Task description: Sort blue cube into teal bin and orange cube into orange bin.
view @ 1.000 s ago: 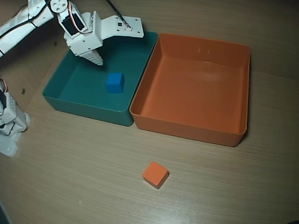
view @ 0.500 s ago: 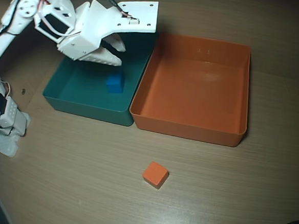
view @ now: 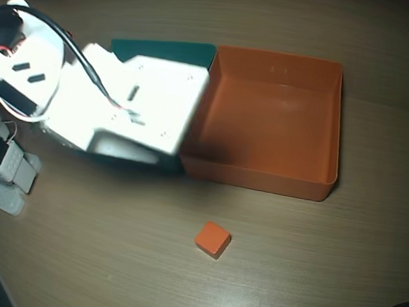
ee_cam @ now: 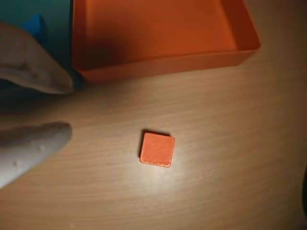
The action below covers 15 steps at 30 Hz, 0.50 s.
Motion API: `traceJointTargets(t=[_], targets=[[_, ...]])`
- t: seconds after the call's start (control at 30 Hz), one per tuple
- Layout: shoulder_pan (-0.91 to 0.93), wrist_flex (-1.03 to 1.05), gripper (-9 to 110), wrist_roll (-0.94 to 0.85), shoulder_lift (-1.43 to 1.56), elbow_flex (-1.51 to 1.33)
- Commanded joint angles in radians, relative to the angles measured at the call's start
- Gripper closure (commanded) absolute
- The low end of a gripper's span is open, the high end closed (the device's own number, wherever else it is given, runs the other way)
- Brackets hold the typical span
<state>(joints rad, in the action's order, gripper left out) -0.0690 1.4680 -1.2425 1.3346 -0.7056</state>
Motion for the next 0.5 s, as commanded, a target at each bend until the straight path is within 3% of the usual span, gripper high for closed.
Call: traceJointTargets(t=[0.0,0.1,0.47], targets=[[0.006,-0.043,96,-0.041,-0.021,0.057],[0.035,-0.094,93,-0.110,-0.069,0.057],[0.152,-0.132,67,-0.305,-0.155,0.057]])
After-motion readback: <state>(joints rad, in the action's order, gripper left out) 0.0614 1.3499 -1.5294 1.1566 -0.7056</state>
